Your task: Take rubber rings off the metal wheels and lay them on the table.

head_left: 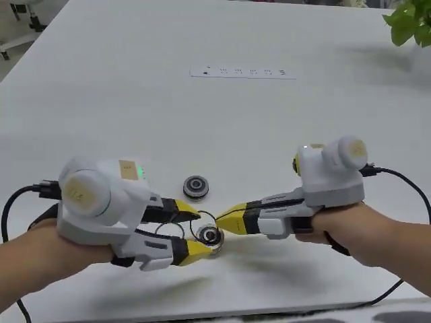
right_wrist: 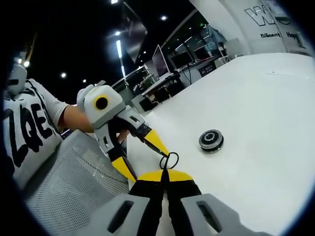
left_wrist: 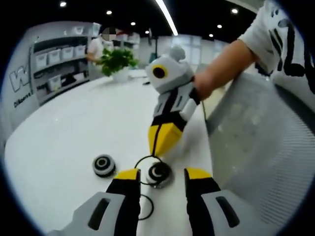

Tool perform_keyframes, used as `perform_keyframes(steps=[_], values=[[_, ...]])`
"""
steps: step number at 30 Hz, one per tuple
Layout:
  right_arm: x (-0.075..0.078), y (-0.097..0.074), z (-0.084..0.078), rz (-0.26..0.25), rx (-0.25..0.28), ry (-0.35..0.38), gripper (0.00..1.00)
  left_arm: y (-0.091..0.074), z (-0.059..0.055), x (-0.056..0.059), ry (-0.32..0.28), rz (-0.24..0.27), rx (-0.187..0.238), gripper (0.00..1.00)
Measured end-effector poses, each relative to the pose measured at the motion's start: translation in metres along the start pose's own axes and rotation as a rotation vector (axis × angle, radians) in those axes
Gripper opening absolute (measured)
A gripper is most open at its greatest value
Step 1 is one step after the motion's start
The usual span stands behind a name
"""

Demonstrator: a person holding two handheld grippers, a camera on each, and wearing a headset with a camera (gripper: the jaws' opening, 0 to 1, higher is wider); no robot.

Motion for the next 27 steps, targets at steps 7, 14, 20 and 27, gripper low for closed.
perform_keyframes(steps=[7, 14, 20, 27], values=[[-0.003, 0.001, 0.008, 0.008, 0.009, -0.015, 0.00, -0.021, -0.002, 0.001, -0.024, 0.046, 0.041, 0.45], [-0.002, 0.008, 0.016, 0.020, 0.015, -0.027, 0.00, -0.038, -0.018, -0.007, -0.063, 0.092, 0.035, 0.53], [-0.006, 0.018, 0.023, 0.033, 0.005, -0.042, 0.00, -0.050, -0.031, -0.011, -0.098, 0.118, 0.035, 0.59], [-0.006, 0.030, 0.026, 0.049, 0.000, -0.047, 0.00, -0.058, -0.046, -0.014, -0.130, 0.139, 0.026, 0.65]])
Point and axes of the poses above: the centre of the closed fingertips' face, and the gripper's own axes: y roughly forward along the fingers, x roughly to its right, z roughly out of its top, the point moved 7 cm from there along -y, roughly backward along the fingers, and after that the axes turned 14 degrees about -x, right-handed, at the moved point
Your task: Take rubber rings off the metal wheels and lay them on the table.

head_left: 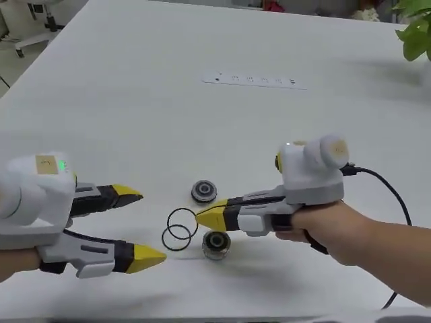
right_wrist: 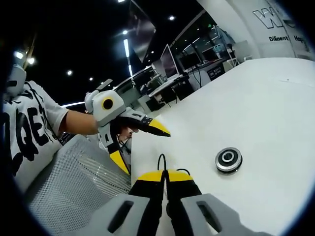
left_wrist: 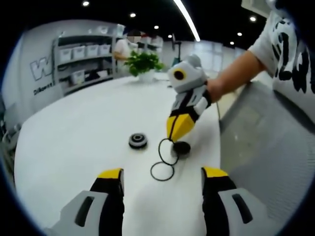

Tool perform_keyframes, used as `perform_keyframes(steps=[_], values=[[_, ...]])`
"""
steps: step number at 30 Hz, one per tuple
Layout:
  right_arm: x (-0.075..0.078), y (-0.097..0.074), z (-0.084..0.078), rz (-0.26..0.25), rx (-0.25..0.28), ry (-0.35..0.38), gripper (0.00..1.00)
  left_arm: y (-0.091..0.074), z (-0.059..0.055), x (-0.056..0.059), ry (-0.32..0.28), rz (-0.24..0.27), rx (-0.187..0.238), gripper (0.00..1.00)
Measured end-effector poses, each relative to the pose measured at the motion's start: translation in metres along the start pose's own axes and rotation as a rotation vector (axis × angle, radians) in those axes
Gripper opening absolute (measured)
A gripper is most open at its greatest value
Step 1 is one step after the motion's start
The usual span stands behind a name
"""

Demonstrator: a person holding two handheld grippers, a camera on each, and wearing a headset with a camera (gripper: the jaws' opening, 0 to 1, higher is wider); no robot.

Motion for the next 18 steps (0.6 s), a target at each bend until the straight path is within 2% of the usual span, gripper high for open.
perform_keyframes(steps=[4, 9, 18], values=[[0.003, 0.010, 0.000, 0.000, -0.008, 0.007, 0.00, -0.003, -0.006, -0.003, -0.010, 0.013, -0.010, 0.67], [0.003, 0.022, 0.000, 0.002, -0.025, 0.004, 0.00, -0.005, -0.008, -0.007, -0.019, 0.026, -0.012, 0.68], [0.007, 0.037, -0.001, -0.027, -0.050, -0.005, 0.00, -0.007, -0.012, -0.008, -0.023, 0.034, -0.019, 0.71]])
Point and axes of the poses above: the centre of the closed fingertips' face, and the gripper's own axes: y roughly forward along the fingers, x roughly to its right, z roughly out of its top, the point moved 7 cm from there along -y, roughly backward along the fingers, and after that the axes turned 14 degrees about -x, right-handed, at the moved point
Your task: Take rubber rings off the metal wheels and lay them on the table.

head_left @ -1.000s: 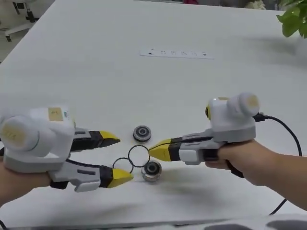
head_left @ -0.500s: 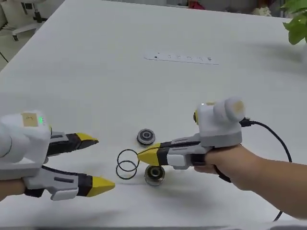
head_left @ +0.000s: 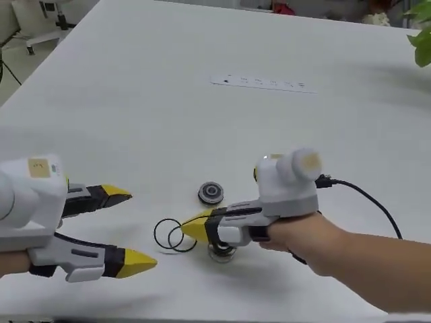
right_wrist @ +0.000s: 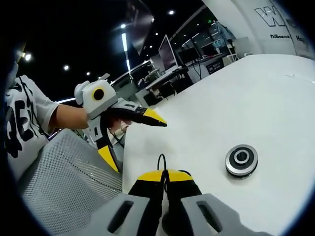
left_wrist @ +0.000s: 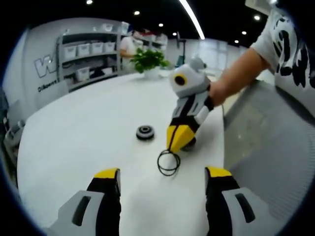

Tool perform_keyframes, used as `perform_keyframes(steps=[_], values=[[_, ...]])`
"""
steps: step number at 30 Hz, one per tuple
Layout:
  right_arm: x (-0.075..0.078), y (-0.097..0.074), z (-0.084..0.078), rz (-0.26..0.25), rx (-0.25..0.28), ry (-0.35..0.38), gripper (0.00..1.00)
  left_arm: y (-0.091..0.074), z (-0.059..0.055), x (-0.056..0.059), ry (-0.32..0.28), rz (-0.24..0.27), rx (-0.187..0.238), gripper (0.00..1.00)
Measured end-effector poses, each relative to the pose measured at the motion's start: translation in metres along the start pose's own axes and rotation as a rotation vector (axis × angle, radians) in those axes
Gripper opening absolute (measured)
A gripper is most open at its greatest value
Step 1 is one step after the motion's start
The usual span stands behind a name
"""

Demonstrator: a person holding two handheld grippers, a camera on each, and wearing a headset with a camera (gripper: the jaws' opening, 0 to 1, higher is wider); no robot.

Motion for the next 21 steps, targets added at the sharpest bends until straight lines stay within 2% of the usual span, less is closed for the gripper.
perform_keyframes(steps=[6, 12, 18, 21], values=[[0.005, 0.003, -0.001, -0.035, -0.013, -0.012, 0.00, -0.002, -0.001, -0.003, -0.004, 0.005, -0.003, 0.70], [0.006, 0.002, -0.003, -0.049, -0.021, -0.032, 0.03, 0.000, -0.001, -0.003, -0.007, 0.002, -0.004, 0.70], [0.006, -0.003, -0.003, -0.057, -0.012, -0.038, 0.11, 0.001, 0.003, -0.005, -0.005, -0.002, -0.003, 0.70], [0.005, -0.009, 0.000, -0.056, 0.000, -0.043, 0.13, 0.001, 0.008, -0.008, 0.000, 0.000, 0.002, 0.70]])
Point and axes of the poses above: the centre of the closed fingertips' face, and the gripper's own axes: y roughly forward along the fingers, x roughly to its right, z roughly out of its top, the point moved 7 cm from there along -y, roughly backward along the fingers, and after that the axes turned 14 degrees about -x, right-handed, at the moved point
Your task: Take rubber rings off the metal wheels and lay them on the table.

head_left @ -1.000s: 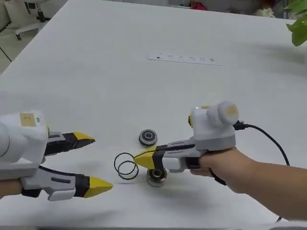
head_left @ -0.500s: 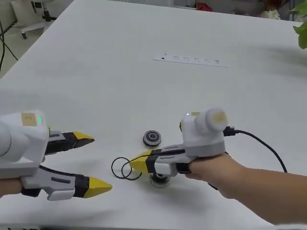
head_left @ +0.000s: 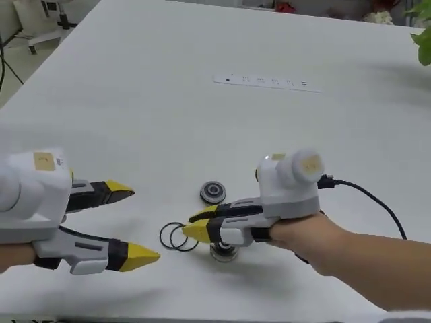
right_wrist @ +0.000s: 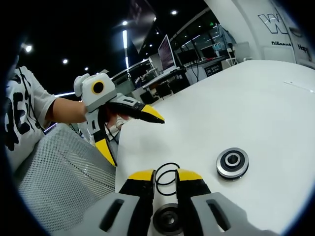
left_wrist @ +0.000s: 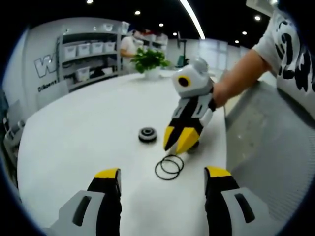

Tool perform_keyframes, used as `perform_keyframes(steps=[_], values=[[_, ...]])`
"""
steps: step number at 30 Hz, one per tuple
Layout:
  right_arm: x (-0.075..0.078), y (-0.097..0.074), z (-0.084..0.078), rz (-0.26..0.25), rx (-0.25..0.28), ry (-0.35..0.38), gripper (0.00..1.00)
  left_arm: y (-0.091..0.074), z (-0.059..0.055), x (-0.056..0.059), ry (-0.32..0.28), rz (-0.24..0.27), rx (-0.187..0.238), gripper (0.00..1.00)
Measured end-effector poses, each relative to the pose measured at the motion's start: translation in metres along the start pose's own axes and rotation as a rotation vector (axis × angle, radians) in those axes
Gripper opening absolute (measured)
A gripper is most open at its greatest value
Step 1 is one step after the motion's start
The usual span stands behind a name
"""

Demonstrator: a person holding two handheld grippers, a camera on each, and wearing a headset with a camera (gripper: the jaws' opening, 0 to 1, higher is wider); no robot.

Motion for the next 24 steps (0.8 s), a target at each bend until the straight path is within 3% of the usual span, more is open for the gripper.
perform_keyframes(steps=[8, 16, 24], values=[[0.005, -0.019, 0.008, -0.028, 0.037, -0.014, 0.17, 0.005, 0.017, -0.008, 0.037, -0.008, 0.001, 0.68], [0.023, -0.043, 0.009, -0.095, 0.069, -0.014, 0.20, 0.018, 0.034, -0.018, 0.062, -0.015, 0.003, 0.67], [0.039, -0.054, 0.004, -0.152, 0.064, -0.024, 0.22, 0.035, 0.046, -0.026, 0.088, -0.023, -0.011, 0.63]])
Point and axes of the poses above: the centre of the closed fingertips' face, and the gripper's own axes: y roughly forward along the fingers, x roughly to its right, z roughly out of its top, the point moved 7 cm from there along -y, roughly backward along the fingers, and after that the axes turned 14 degrees about -x, right-handed, at the moved point
